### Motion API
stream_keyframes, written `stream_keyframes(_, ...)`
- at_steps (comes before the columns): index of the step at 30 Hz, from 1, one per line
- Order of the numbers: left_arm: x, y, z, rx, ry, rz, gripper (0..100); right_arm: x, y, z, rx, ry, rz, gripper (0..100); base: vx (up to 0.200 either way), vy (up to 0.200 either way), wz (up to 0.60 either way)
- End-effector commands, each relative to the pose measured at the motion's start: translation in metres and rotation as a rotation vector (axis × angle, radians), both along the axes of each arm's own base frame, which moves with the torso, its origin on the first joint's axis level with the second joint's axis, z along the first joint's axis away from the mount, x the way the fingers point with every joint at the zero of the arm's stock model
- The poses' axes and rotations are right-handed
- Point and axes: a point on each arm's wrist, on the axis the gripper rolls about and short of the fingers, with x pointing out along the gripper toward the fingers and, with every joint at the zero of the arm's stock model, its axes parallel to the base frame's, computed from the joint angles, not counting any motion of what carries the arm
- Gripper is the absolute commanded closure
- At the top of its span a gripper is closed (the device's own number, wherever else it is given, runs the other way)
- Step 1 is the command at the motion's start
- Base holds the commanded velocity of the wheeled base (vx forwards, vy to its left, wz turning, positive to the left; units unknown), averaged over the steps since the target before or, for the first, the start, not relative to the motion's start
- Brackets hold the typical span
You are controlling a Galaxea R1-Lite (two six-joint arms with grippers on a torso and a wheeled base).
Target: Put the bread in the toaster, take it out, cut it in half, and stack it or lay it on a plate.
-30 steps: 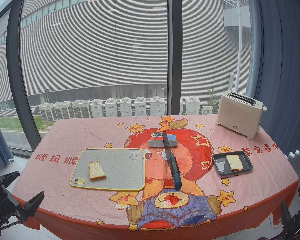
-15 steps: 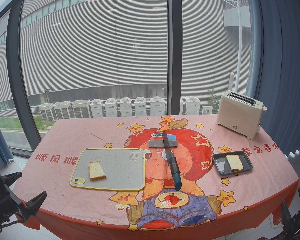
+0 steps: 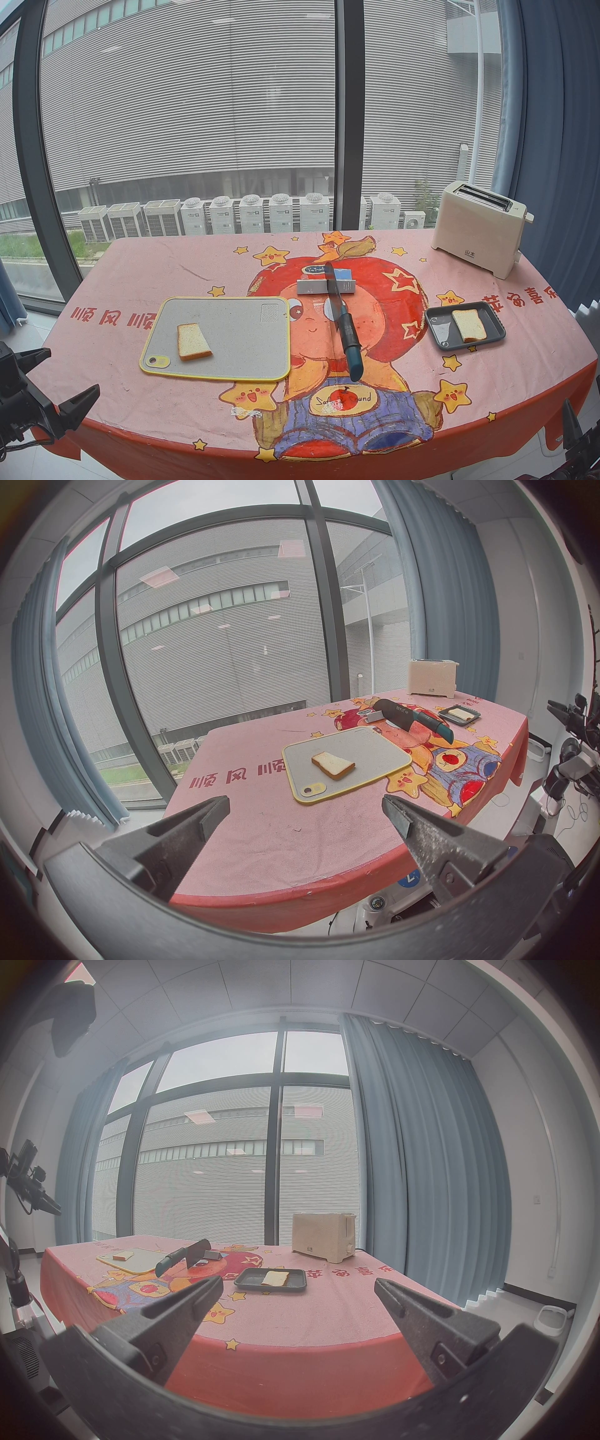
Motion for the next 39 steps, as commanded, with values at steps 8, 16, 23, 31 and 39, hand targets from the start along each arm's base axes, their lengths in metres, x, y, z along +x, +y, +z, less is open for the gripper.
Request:
stream_keyframes(8, 0.013, -0.002, 0.0, -0.071, 0.028, -0.074, 0, 0.0, 0.0, -0.005, -0.002, 0.001, 0.0, 0, 0.0, 0.0, 0.0)
stream_keyframes(16, 0.018, -0.003, -0.001, -0.107, 0.063, -0.073, 0, 0.0, 0.0, -0.005, -0.002, 0.001, 0.001, 0, 0.0, 0.0, 0.0)
stream_keyframes(23, 0.024, -0.003, -0.002, -0.121, 0.091, -0.084, 0, 0.0, 0.0, -0.005, -0.002, 0.002, -0.002, 0, 0.0, 0.0, 0.0)
stream_keyframes(31, 0.025, -0.003, -0.003, -0.122, 0.096, -0.083, 0, 0.0, 0.0, -0.005, -0.002, 0.001, 0.001, 0, 0.0, 0.0, 0.0)
stream_keyframes(39, 0.031, -0.003, -0.004, -0.135, 0.122, -0.078, 0, 0.0, 0.0, -0.005, -0.002, 0.001, 0.0, 0, 0.0, 0.0, 0.0)
